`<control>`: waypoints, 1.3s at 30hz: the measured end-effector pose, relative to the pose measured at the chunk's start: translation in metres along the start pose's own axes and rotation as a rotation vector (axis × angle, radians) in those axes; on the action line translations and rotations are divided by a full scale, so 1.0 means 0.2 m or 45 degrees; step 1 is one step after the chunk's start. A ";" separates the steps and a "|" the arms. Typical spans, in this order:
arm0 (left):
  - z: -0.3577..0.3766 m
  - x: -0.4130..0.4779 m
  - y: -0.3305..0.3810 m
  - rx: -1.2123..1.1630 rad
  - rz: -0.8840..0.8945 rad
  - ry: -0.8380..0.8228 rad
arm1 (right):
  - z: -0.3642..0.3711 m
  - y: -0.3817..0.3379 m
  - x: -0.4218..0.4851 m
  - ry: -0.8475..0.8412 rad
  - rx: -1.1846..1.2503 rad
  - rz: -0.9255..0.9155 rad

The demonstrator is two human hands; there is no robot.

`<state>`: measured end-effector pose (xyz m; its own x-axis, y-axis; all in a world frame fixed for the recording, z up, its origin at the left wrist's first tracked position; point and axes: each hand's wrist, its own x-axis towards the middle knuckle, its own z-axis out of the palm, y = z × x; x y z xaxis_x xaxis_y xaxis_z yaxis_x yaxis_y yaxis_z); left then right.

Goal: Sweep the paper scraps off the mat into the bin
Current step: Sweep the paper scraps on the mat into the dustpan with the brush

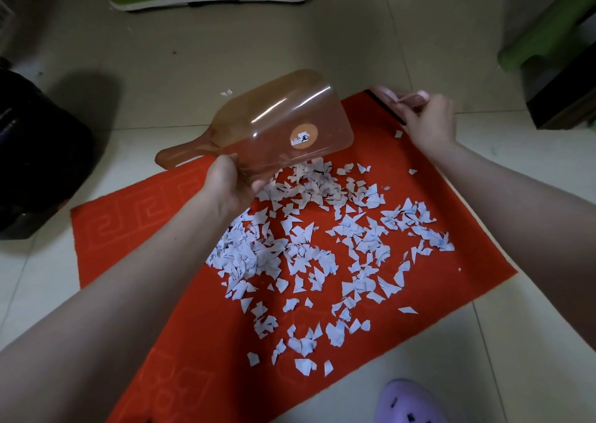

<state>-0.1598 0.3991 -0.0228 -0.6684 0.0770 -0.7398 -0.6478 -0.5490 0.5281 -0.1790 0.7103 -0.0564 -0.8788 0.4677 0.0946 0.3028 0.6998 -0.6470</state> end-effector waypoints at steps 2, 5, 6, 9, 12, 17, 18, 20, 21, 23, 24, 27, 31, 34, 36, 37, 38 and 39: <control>0.00 0.00 0.00 -0.007 -0.007 0.009 | 0.01 0.01 0.01 -0.039 -0.027 -0.002; 0.00 0.00 -0.01 -0.005 -0.016 0.019 | 0.01 0.03 0.00 -0.146 0.003 0.076; 0.00 0.00 -0.01 0.007 -0.018 0.013 | 0.01 0.04 -0.01 -0.154 0.045 0.100; 0.01 0.00 -0.02 -0.009 -0.031 -0.013 | -0.01 0.07 -0.01 -0.171 0.119 0.112; 0.02 0.00 -0.03 -0.010 -0.038 -0.008 | -0.07 0.05 -0.02 -0.127 0.346 0.089; 0.02 -0.02 -0.02 0.075 0.013 -0.004 | -0.12 0.07 -0.04 0.013 0.346 0.037; 0.03 -0.02 -0.02 0.075 0.024 -0.005 | -0.10 0.08 -0.04 0.044 0.271 0.063; 0.02 -0.02 -0.01 0.071 0.032 -0.002 | -0.08 0.09 -0.05 0.091 0.133 0.129; 0.02 -0.02 -0.01 0.079 0.030 0.004 | -0.07 0.11 -0.06 0.109 0.062 0.158; 0.01 -0.03 -0.02 0.091 0.019 0.009 | -0.05 0.12 -0.06 0.112 -0.036 0.214; 0.00 -0.03 -0.02 0.094 0.017 0.012 | -0.04 0.13 -0.06 0.106 -0.074 0.241; -0.01 -0.04 -0.02 0.108 0.023 0.005 | -0.04 0.17 -0.08 0.048 -0.201 0.257; 0.00 -0.05 -0.03 0.086 0.031 0.014 | -0.09 0.16 -0.13 -0.078 0.185 0.084; 0.02 -0.04 -0.03 0.062 0.003 0.010 | -0.14 0.13 -0.14 -0.029 0.654 0.061; 0.03 -0.04 -0.04 0.057 -0.018 0.007 | -0.18 0.14 -0.13 0.039 0.697 0.061; 0.04 -0.03 -0.05 0.064 -0.022 0.005 | -0.19 0.16 -0.13 0.074 0.663 0.058; 0.05 -0.03 -0.05 0.071 -0.024 0.003 | -0.19 0.19 -0.12 0.102 0.597 0.060; 0.05 -0.03 -0.05 0.073 -0.026 0.000 | -0.18 0.22 -0.12 0.136 0.490 0.073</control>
<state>-0.1535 0.4137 -0.0200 -0.6549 0.0875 -0.7506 -0.6811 -0.4985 0.5362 -0.1317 0.7495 -0.0593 -0.8151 0.5679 0.1148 0.1722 0.4267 -0.8878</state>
